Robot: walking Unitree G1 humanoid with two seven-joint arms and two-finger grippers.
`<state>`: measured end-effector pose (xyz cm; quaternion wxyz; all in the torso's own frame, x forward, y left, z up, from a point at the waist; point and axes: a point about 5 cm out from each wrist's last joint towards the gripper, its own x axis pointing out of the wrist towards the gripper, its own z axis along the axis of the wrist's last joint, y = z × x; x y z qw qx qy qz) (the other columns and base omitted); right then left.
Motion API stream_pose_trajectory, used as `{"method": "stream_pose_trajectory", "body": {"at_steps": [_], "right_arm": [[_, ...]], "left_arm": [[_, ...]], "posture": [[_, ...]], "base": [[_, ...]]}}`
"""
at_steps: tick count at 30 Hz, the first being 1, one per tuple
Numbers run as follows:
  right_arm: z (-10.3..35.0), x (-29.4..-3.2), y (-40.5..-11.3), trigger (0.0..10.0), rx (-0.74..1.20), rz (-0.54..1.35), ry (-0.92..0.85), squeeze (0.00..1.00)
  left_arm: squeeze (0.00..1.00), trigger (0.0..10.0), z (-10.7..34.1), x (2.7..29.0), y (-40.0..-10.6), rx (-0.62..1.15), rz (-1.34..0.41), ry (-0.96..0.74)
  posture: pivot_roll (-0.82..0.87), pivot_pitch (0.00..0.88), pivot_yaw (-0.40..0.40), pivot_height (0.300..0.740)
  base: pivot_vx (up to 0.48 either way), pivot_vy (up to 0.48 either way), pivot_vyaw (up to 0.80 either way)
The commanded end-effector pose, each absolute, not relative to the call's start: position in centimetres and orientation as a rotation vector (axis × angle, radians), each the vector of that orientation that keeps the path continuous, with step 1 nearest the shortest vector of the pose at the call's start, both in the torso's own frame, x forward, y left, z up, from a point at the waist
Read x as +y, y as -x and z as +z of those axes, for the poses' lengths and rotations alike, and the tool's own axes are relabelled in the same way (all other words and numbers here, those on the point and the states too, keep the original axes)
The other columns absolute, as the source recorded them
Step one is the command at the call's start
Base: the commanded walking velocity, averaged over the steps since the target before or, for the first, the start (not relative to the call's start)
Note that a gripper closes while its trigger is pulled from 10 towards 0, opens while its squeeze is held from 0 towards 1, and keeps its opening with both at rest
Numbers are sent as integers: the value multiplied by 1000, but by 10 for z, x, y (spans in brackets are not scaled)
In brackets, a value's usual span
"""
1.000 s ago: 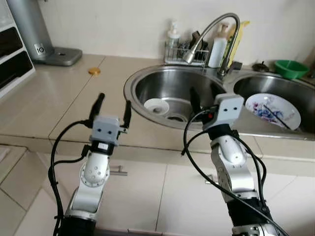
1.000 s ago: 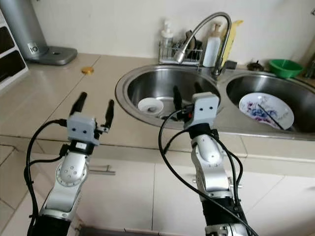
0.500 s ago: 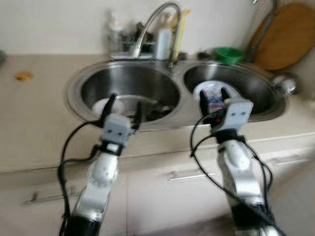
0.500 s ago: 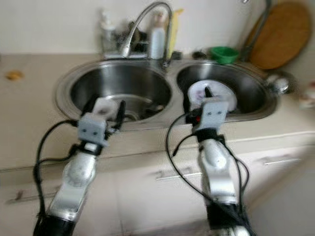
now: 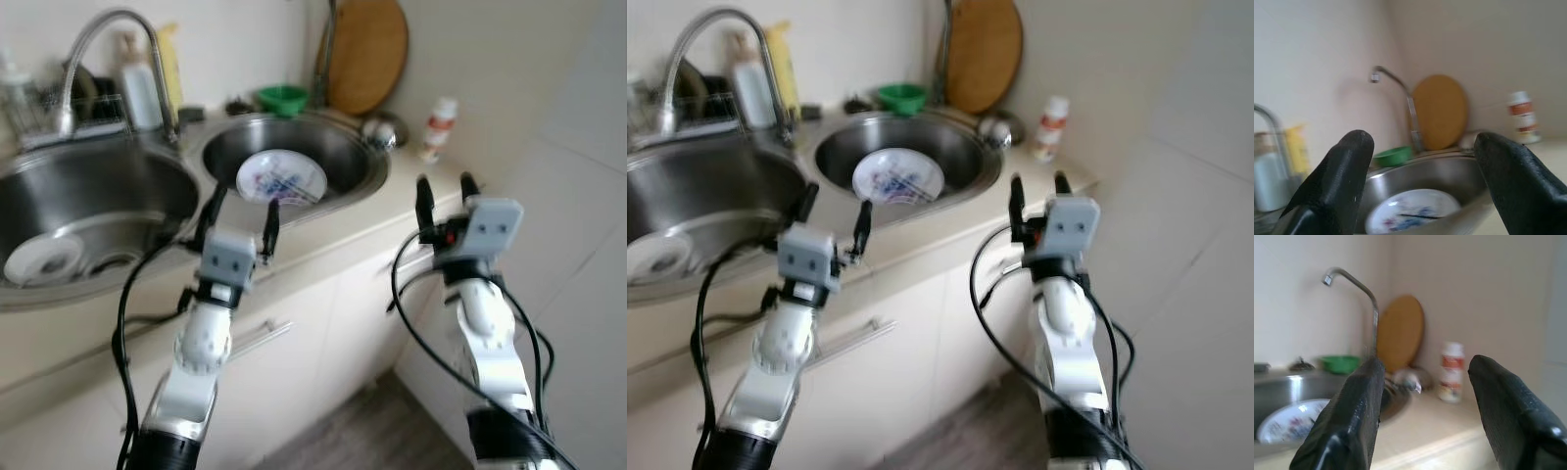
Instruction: Kitchen organization
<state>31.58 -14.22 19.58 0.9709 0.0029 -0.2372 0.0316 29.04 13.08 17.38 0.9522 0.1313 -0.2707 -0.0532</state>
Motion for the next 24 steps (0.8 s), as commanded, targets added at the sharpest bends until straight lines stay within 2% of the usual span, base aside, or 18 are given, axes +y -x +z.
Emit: {"method": "stream_pose_trajectory", "body": {"at_steps": [1,8,14,18,20,24], "right_arm": [[192,-150,-314,10000,-463,44,20,0],[187,-154,-312,10000,-434,38,43,0],[185,-156,-313,10000,-418,36,64,0],[184,-158,-314,10000,-414,31,70,0],[182,-160,-314,10000,-406,22,70,0],[176,-159,-313,10000,-388,10,63,0]], "left_arm": [[0,10000,171,125,-289,-542,-134,-268],[0,10000,170,125,-291,-526,-138,-280],[0,10000,169,125,-292,-514,-141,-284],[0,10000,169,125,-293,-516,-138,-281],[0,10000,168,124,-292,-520,-137,-270],[0,10000,165,122,-291,-521,-146,-268]], "posture": [[28,0,-33,740],[27,0,-33,740],[26,0,-32,740],[25,0,-33,740],[28,0,-39,740],[37,0,-47,740]], "base": [[0,0,-800],[0,0,-800],[0,-406,-800],[0,-401,0],[0,0,0],[0,0,-800]]}}
